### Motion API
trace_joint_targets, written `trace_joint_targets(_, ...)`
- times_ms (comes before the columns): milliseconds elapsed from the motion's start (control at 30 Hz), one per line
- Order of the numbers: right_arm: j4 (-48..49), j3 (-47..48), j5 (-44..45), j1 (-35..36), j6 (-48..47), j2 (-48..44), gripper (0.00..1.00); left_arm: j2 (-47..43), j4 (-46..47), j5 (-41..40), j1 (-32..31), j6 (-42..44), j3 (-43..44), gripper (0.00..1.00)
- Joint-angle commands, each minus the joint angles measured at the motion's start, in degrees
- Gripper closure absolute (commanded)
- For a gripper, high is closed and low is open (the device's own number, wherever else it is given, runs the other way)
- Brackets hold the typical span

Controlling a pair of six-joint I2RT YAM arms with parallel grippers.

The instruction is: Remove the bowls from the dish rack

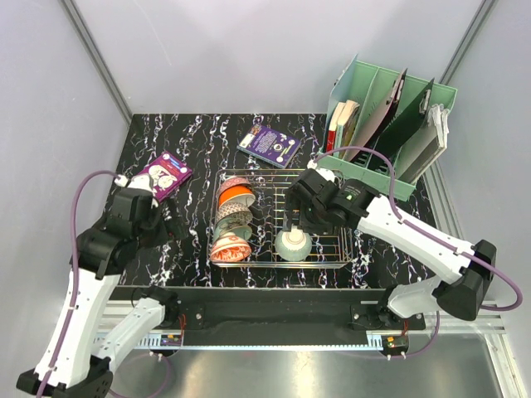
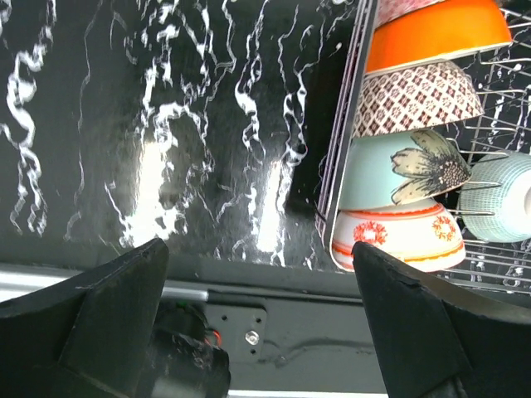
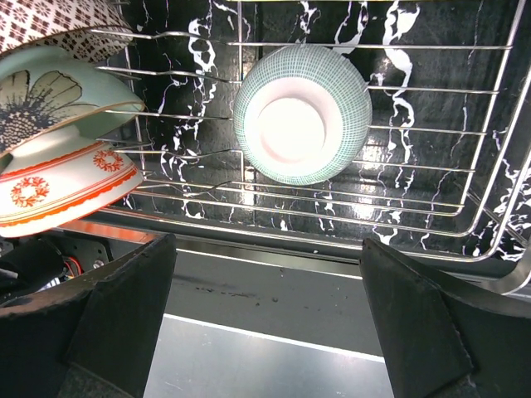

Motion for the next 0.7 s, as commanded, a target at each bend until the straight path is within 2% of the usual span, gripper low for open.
trace_joint_targets(0,2.98,-1.77,-1.45,-0.24,0.87,-0.60,0.00,0.81,4.68,1.39,-1.90,6.38,2.46,0.04)
trace_joint_targets(200,3.86,-2.04,-2.33,-0.33,0.69,2.37,0.00,1.06,7.40,-0.55,-3.58,6.83,0.53,0.03)
trace_joint_targets(300,3.95,-0.37,-1.54,-0.24,0.60,3.43,0.00,6.59,9.60,-3.18,-3.58,6.04,3.51,0.02)
trace_joint_targets(433,3.78,3.05,0.04,-0.33,-0.71,4.40,0.00,20.45,12.58,-4.42,-3.66,7.61,14.73,0.01)
trace_joint_targets(533,2.90,6.12,2.15,-0.85,-2.12,4.41,0.00,28.37,15.91,-1.18,-3.84,8.06,22.47,0.01)
trace_joint_targets(667,2.37,7.63,3.21,-7.06,-3.61,1.69,0.00,35.25,14.62,1.65,-7.87,10.51,29.70,0.01)
